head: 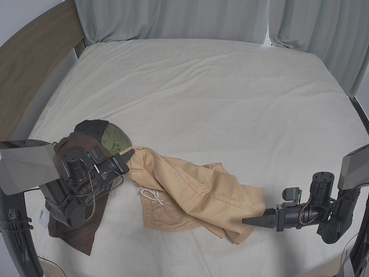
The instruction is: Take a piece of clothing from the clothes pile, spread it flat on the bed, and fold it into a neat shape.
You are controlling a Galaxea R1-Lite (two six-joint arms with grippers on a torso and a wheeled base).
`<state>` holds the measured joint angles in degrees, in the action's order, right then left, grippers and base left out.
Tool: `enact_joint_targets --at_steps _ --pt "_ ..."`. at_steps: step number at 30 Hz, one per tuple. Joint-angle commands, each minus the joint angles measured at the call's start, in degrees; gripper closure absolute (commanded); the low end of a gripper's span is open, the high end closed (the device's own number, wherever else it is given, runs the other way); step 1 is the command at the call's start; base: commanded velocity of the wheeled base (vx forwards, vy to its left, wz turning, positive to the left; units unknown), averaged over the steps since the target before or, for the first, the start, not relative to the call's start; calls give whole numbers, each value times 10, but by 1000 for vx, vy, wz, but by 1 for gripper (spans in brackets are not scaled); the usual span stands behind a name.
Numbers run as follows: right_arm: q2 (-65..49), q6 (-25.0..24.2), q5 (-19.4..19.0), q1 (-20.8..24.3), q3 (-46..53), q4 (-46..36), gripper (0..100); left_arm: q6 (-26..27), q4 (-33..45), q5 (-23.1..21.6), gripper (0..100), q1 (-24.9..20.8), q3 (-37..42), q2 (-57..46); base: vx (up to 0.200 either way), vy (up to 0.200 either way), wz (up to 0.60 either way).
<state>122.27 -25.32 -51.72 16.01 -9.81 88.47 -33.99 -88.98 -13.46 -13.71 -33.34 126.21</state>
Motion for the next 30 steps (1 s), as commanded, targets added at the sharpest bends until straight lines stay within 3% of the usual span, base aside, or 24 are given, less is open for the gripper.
enact_joint_targets --at_steps 1,18,30 --pt "-30 -1 0 18 -1 0 0 0 -2 0 100 1 -1 1 0 0 0" --pt "-52 -4 1 29 -11 0 0 0 -2 0 100 -2 0 1 0 0 0" --pt "-34 -5 35 30 -35 1 0 0 -2 0 100 -2 -1 -2 0 0 0"
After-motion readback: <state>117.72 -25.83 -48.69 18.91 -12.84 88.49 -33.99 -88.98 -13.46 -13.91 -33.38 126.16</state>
